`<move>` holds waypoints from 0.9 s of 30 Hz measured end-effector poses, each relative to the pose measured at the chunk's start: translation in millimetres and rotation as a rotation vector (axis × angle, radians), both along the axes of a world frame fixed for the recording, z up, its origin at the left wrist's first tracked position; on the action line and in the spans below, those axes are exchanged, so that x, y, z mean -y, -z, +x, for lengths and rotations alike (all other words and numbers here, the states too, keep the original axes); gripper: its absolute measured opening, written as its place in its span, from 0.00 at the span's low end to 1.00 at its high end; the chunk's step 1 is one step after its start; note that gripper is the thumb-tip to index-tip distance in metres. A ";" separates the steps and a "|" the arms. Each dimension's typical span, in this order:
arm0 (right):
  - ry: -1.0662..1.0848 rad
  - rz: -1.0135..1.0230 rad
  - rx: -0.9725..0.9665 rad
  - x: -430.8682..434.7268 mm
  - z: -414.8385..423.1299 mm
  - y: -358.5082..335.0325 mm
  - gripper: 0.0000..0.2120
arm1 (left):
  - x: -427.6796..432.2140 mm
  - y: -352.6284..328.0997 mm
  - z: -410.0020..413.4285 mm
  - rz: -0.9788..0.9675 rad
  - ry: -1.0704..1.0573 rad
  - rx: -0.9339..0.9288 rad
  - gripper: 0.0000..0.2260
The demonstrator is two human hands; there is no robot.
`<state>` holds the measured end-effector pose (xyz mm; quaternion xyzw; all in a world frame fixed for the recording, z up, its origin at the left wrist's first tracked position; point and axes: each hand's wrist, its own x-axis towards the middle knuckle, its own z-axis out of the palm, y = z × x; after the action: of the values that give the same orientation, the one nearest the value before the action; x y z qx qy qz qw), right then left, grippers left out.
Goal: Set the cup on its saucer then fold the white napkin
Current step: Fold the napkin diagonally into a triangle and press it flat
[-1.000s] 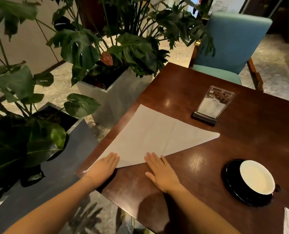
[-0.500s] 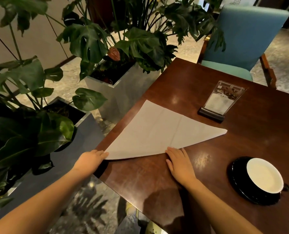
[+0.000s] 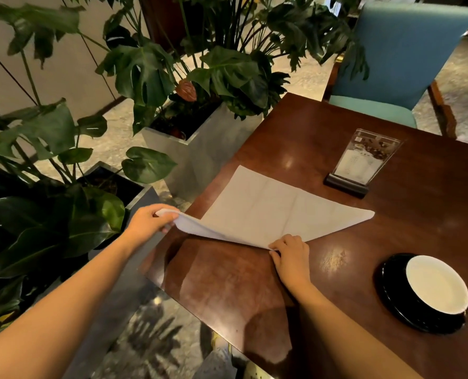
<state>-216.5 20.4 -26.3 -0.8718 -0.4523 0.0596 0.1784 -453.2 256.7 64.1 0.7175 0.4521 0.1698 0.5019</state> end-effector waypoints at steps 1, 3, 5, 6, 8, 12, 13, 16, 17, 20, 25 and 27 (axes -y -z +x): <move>0.022 -0.015 -0.016 -1.8 -0.5 -1.2 0.03 | -1.6 -2.9 7.8 -0.038 -0.037 0.033 0.04; 0.054 -0.038 -0.040 -4.8 -1.5 -3.9 0.04 | -4.7 -9.0 23.9 -0.101 -0.088 0.090 0.05; 0.091 -0.057 -0.076 -5.9 -2.9 -7.0 0.05 | -10.6 -13.8 39.2 -0.154 -0.101 0.121 0.06; 0.113 -0.058 -0.106 -5.6 -3.0 -8.6 0.05 | -14.5 -16.3 46.9 -0.173 -0.095 0.119 0.07; 0.148 -0.044 -0.171 -4.2 -1.9 -10.8 0.05 | -21.6 -21.4 64.7 -0.221 -0.056 0.123 0.08; 0.150 -0.054 -0.280 -1.9 2.8 -14.6 0.05 | -36.9 -23.8 109.0 -0.237 0.017 0.088 0.10; 0.143 -0.072 -0.303 -1.9 4.5 -16.1 0.06 | -40.9 -22.8 120.1 -0.213 0.025 0.056 0.08; 0.135 -0.148 -0.335 -2.9 11.3 -20.5 0.03 | -53.0 -18.0 152.8 -0.095 0.060 -0.056 0.04; 0.140 -0.161 -0.348 -3.3 12.6 -21.7 0.05 | -57.2 -14.7 163.0 -0.057 0.079 -0.096 0.02; 0.162 -0.147 -0.387 -4.6 13.8 -24.8 0.06 | -64.9 -5.7 190.3 0.035 0.141 -0.218 0.05; 0.234 -0.178 -0.399 -9.3 13.0 -25.0 0.10 | -73.1 23.1 223.9 0.083 0.168 -0.347 0.18; 0.257 -0.190 -0.414 -11.5 12.0 -25.1 0.12 | -78.0 36.8 234.4 0.065 0.195 -0.361 0.16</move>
<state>-204.5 31.9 -1.2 -0.9043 -0.2839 0.2557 0.1904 -218.8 334.6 27.3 0.7925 0.4574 0.0038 0.4034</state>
